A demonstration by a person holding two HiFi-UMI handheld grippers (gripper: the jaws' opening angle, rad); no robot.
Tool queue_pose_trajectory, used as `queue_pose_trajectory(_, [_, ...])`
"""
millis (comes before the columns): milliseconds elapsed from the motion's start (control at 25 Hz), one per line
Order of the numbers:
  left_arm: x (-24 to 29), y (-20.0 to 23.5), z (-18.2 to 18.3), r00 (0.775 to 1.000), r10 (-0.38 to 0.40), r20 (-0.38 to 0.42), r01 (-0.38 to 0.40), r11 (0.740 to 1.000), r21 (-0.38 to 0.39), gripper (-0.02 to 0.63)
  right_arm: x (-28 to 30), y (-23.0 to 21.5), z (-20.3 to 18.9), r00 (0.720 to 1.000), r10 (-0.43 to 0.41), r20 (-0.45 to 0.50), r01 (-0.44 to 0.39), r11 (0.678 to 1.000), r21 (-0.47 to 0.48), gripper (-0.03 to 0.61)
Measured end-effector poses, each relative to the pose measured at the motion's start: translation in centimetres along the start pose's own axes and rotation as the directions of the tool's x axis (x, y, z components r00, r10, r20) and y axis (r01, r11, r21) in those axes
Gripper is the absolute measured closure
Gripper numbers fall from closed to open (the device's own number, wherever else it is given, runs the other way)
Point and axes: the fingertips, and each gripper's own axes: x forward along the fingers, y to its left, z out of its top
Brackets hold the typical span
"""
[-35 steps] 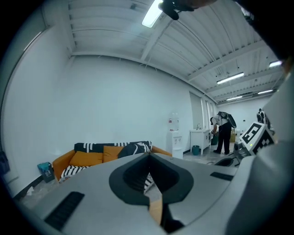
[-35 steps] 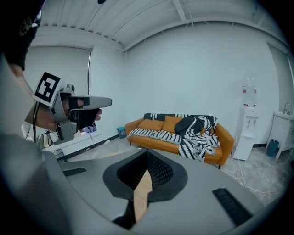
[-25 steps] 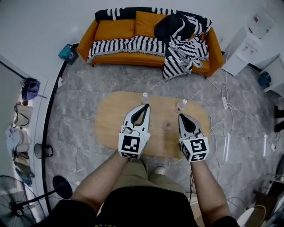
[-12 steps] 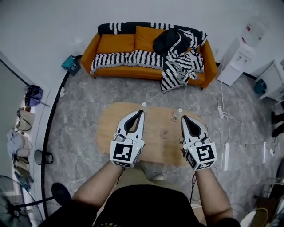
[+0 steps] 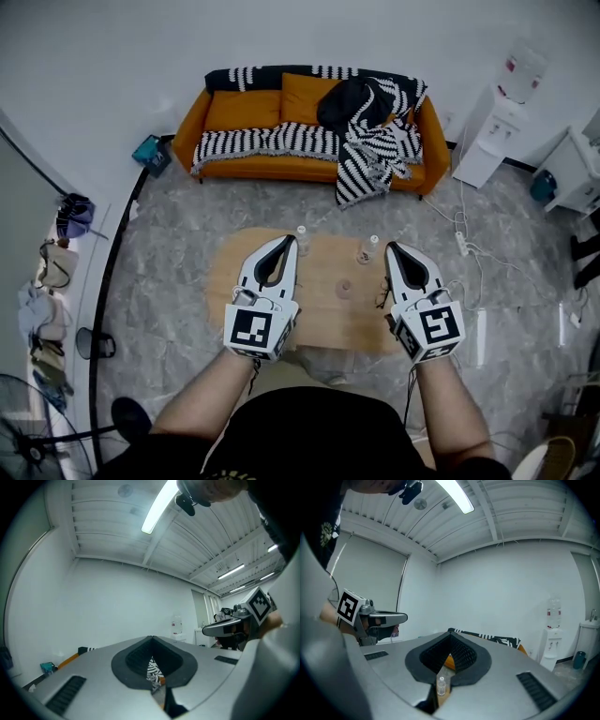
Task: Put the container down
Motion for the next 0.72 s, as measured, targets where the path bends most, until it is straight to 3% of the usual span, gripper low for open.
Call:
queue_pose_trajectory(280, [-1.3,-1.5,1.4,1.0,-0.006,0.008,0.006,1.0,0.011,0.6,-1.7,0.4,0.8,0.999,0.012,0.038,-0.012,1.0,-0.009,0.566])
queue_pose_trajectory(720, [-3.3,-5.3,2.0,1.0,-0.006,0.004,0.006,1.0,0.026,0.6,-5.2,1.2,0.8,0.999,0.038,0.013,-0.038,0.999,0.007,0.566])
